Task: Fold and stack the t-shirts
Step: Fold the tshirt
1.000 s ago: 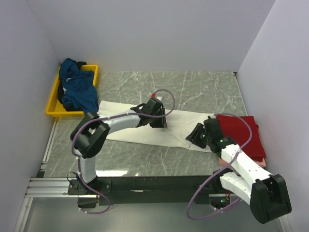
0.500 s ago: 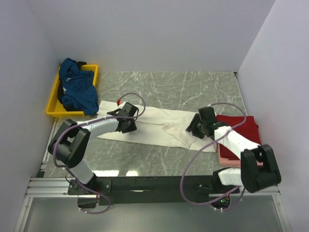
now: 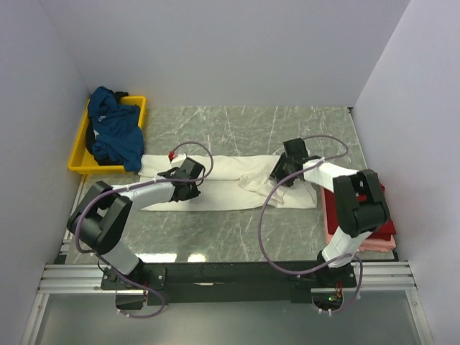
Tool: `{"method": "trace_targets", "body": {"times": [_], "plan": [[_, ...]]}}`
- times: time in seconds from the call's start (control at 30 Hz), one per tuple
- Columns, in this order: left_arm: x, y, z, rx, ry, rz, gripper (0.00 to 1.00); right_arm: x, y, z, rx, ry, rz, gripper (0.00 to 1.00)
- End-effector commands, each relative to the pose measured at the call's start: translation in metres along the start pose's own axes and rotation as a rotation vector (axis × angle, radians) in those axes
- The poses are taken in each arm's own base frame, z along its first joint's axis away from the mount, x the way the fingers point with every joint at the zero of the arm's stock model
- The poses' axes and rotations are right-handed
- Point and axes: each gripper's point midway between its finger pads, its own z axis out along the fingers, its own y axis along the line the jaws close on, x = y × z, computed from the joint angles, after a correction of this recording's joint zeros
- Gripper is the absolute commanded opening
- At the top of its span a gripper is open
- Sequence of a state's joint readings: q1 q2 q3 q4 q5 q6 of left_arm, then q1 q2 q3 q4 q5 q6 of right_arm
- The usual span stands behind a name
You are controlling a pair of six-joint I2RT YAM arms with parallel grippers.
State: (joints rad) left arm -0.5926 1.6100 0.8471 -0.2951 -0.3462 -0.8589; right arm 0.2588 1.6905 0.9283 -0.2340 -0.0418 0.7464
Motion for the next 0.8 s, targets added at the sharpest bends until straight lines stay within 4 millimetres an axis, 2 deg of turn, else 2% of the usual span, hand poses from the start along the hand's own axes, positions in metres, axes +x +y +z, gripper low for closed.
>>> {"method": "trace_targets", "body": {"times": [0.0, 0.07, 0.1, 0.17, 0.23, 0.27, 0.3, 0.47, 0.53, 0.57, 0.6, 0.67, 0.77], "plan": [[0.052, 0.022, -0.008, -0.041, 0.141, -0.020, 0.27, -0.014, 0.003, 0.020, 0.059, 0.026, -0.038, 0.46], [0.069, 0.016, -0.015, -0.006, 0.174, -0.014, 0.27, -0.018, 0.006, 0.026, 0.083, 0.051, -0.055, 0.45], [0.075, 0.012, -0.019, 0.006, 0.184, -0.015, 0.27, -0.029, 0.017, 0.033, 0.075, 0.047, -0.084, 0.45], [0.089, 0.000, -0.028, 0.043, 0.204, -0.005, 0.27, -0.034, 0.017, 0.039, 0.112, 0.078, -0.115, 0.44], [0.102, -0.008, -0.035, 0.056, 0.223, -0.003, 0.27, -0.049, 0.028, 0.053, 0.115, 0.083, -0.166, 0.43], [0.113, -0.016, -0.041, 0.078, 0.234, 0.027, 0.27, -0.048, 0.026, 0.054, 0.145, 0.110, -0.181, 0.43], [0.118, -0.022, -0.045, 0.093, 0.239, 0.034, 0.27, -0.061, 0.036, 0.057, 0.149, 0.080, -0.215, 0.42], [0.152, -0.058, -0.062, 0.178, 0.301, 0.091, 0.27, -0.082, 0.051, 0.064, 0.163, 0.096, -0.280, 0.42], [0.157, -0.077, -0.068, 0.225, 0.310, 0.109, 0.27, -0.090, 0.060, 0.070, 0.156, 0.105, -0.310, 0.42], [0.163, -0.085, -0.072, 0.245, 0.319, 0.129, 0.27, -0.089, 0.059, 0.075, 0.164, 0.118, -0.323, 0.42], [0.164, -0.092, -0.074, 0.265, 0.321, 0.145, 0.28, -0.098, 0.068, 0.075, 0.141, 0.096, -0.328, 0.43], [0.165, -0.111, -0.080, 0.300, 0.321, 0.168, 0.28, -0.102, 0.076, 0.078, 0.117, 0.094, -0.343, 0.44], [0.157, -0.127, -0.085, 0.331, 0.303, 0.194, 0.29, -0.111, 0.083, 0.081, 0.111, 0.082, -0.368, 0.48]]}}
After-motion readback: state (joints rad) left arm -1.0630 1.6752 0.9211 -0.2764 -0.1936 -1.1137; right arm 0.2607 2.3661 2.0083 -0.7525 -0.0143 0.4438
